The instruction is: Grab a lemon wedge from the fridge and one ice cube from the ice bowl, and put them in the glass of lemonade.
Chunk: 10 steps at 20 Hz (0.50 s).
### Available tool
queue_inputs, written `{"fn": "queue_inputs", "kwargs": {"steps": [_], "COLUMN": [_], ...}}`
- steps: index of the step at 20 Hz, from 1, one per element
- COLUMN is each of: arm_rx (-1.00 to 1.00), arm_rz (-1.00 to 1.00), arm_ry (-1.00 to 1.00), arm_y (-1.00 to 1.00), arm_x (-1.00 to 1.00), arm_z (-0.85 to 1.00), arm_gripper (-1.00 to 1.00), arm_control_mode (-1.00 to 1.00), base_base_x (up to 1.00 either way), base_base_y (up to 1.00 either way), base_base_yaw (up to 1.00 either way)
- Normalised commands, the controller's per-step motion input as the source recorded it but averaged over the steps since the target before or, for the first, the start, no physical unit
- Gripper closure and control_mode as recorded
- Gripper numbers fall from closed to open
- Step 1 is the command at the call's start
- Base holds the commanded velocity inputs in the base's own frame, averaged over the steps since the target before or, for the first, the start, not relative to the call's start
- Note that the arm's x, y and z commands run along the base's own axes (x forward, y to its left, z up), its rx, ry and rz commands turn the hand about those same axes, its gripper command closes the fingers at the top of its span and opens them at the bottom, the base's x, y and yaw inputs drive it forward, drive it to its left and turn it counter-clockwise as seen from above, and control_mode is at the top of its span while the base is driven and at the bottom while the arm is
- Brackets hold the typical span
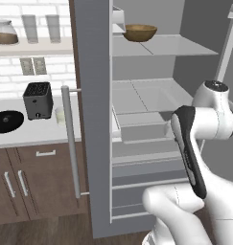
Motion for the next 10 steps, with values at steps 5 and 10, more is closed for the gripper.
{"fn": "queue_inputs", "kwargs": {"steps": [5,10], "arm_rx": [0.01,0.02], "arm_rz": [0.00,0.00], "arm_ry": [0.00,-0.01], "arm_y": [0.00,0.13], "arm_x": [-0.20,-0.12], "arm_z": [0.06,0.19], "arm_gripper": [1.00,1.00], "arm_control_mode": [-1.00,-1.00], "base_base_x": [0.00,0.00], "base_base_y": [0.00,0.00], "base_base_yaw": [0.00,0.00]}}
